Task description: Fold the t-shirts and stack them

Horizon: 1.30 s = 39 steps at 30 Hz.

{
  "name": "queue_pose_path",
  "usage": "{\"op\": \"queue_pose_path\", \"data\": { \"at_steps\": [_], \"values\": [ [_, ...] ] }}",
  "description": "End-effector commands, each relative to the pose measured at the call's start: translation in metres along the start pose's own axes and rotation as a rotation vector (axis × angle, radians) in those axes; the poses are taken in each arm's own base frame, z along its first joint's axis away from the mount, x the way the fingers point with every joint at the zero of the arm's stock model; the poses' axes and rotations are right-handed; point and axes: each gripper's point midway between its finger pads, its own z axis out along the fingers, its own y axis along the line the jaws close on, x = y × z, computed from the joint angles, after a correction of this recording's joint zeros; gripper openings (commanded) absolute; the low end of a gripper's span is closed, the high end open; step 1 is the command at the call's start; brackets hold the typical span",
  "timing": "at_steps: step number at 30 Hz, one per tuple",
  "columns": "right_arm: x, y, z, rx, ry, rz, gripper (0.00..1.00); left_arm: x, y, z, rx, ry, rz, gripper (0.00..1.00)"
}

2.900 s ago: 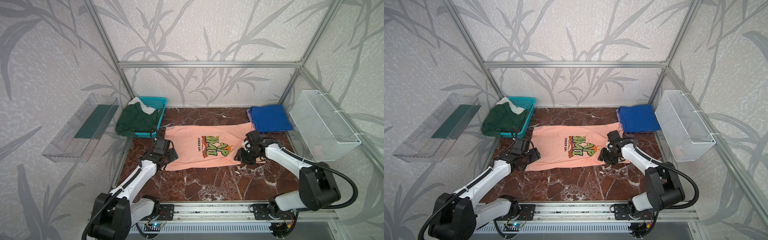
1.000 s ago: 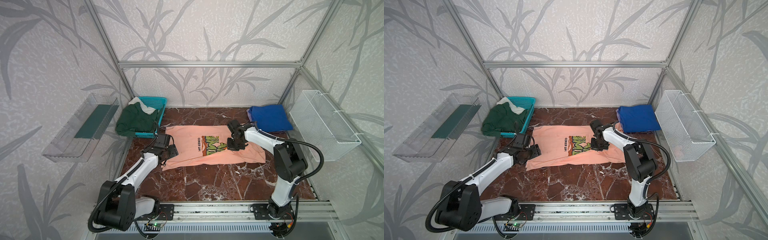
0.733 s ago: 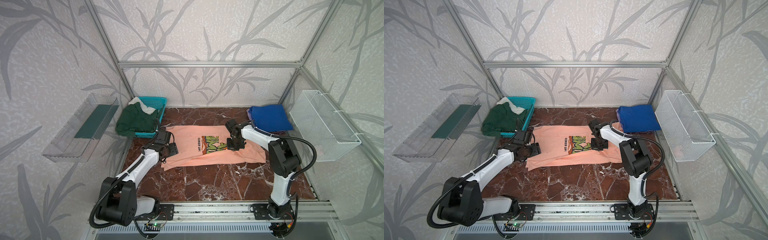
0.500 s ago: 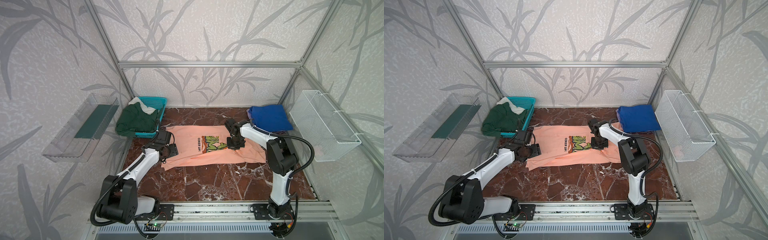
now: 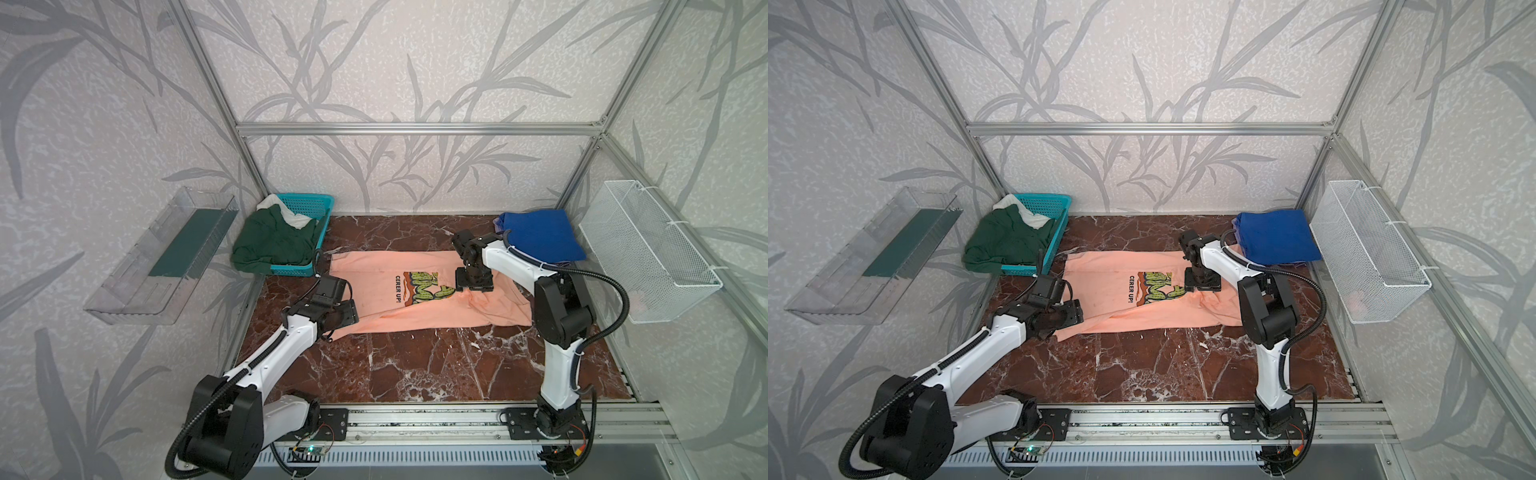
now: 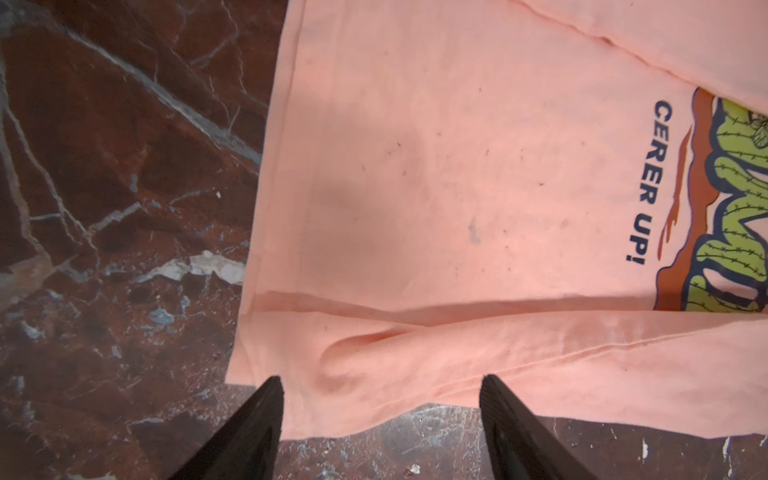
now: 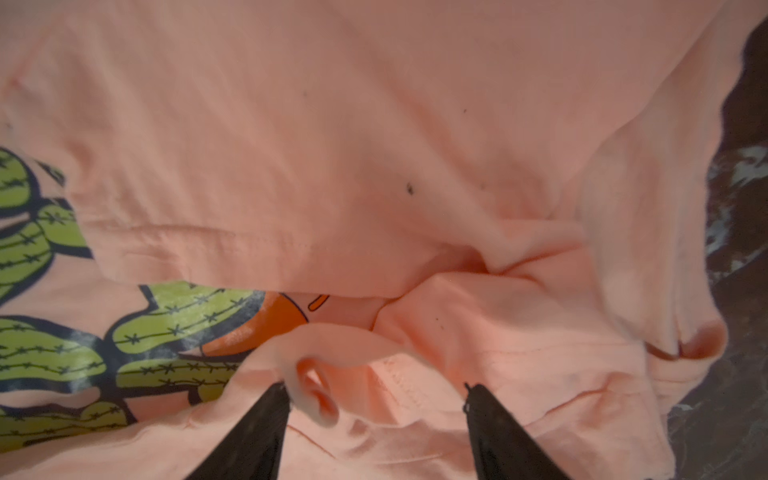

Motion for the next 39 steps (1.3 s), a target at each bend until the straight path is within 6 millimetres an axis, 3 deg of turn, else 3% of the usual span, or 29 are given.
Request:
{"op": "queue_pose_path", "data": {
  "at_steps": [1, 6, 18, 28, 35, 37, 39],
  "values": [
    [-0.021, -0.015, -0.016, 0.01, -0.05, 0.027, 0.72, 0.003, 0.002, -0.001, 0.002, -0.023, -0.03, 0.75],
    [-0.036, -0.019, -0.027, 0.003, -0.086, 0.033, 0.73, 0.012, 0.002, 0.001, 0.011, -0.015, -0.032, 0.74],
    [-0.022, -0.022, -0.03, -0.063, -0.078, 0.061, 0.75, 0.039, 0.007, 0.012, -0.007, 0.035, -0.035, 0.73],
    [-0.028, -0.026, -0.032, -0.084, -0.089, 0.077, 0.75, 0.062, 0.014, 0.026, -0.035, 0.085, -0.051, 0.68],
    [-0.029, -0.026, -0.029, -0.096, -0.081, 0.076, 0.75, 0.056, 0.024, 0.03, -0.114, 0.061, -0.055, 0.53],
    [-0.03, -0.027, -0.028, -0.103, -0.079, 0.078, 0.75, 0.053, 0.028, 0.031, -0.149, 0.06, -0.057, 0.44],
    [-0.03, -0.027, -0.028, -0.11, -0.079, 0.079, 0.75, 0.051, 0.033, 0.03, -0.193, 0.065, -0.065, 0.43]
  ]
}}
